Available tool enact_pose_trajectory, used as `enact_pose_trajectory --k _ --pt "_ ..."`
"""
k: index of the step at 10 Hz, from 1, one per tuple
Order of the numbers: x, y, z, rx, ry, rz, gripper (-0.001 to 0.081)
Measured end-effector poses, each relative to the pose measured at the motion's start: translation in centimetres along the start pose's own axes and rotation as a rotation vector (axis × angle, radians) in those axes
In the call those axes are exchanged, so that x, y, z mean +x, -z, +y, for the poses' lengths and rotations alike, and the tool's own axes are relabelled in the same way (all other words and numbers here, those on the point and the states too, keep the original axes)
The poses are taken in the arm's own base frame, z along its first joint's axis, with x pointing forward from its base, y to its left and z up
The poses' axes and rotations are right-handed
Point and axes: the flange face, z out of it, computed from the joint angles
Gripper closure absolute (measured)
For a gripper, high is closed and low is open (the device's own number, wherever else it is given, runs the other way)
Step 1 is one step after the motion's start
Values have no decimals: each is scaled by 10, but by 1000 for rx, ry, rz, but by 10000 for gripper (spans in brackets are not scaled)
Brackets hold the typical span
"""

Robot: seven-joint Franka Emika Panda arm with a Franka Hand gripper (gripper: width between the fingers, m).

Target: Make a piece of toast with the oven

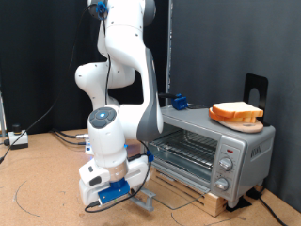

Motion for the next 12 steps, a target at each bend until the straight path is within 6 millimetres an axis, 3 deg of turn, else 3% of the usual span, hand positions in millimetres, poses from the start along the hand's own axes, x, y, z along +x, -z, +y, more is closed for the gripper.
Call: enact_pose_trajectory --k 3,7,8,10,12 --pt "11 -2 12 30 -37 18 -3" --pt "37 28 24 120 -16 6 -3" --pt "37 37 24 140 2 -26 -3" --pt "34 35 23 140 16 -48 -3" --pt "22 50 23 193 101 -127 -3"
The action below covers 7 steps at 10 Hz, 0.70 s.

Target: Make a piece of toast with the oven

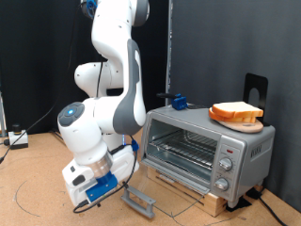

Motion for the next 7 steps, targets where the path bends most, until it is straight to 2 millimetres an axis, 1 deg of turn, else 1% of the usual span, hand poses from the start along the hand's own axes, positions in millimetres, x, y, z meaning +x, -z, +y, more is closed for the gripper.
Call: enact_pose_trajectory --k 4,7 --pt "-28 47 1 105 100 -127 -3" --pt "-50 81 6 103 185 -243 -3"
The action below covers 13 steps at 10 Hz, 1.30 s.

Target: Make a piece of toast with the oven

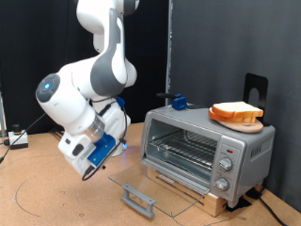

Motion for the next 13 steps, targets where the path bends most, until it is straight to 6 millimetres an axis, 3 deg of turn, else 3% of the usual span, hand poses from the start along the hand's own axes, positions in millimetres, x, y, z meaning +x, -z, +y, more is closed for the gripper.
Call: enact_pose_trajectory --k 3,5,8,13 --pt "-28 20 -5 -14 46 -34 -3" --pt "-30 15 -8 1 80 -64 -3" --pt "-54 12 -39 37 332 -143 -3" --pt "-101 22 -86 35 619 -108 -3"
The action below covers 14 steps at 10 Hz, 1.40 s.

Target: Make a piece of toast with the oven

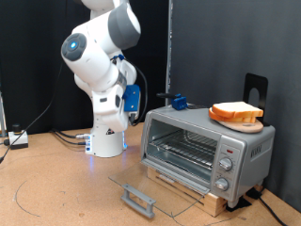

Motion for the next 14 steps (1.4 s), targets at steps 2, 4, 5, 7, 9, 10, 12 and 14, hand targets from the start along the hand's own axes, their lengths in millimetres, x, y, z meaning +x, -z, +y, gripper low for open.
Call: enact_pose_trajectory --k 2,4,5,7,9,10,12,14 --pt "-6 -2 -8 -9 16 -1 -3" --pt "-6 -4 -26 -3 209 1 -3" --pt "-8 -4 -39 -9 325 19 -3" --pt "-19 -5 -66 -24 491 45 -3" --pt "-32 -6 -92 -14 601 51 -3" --pt "-38 -6 -105 -12 641 58 -3" --pt "-52 -5 -129 -16 709 67 -3" --pt "-68 -8 -148 -24 745 60 -3"
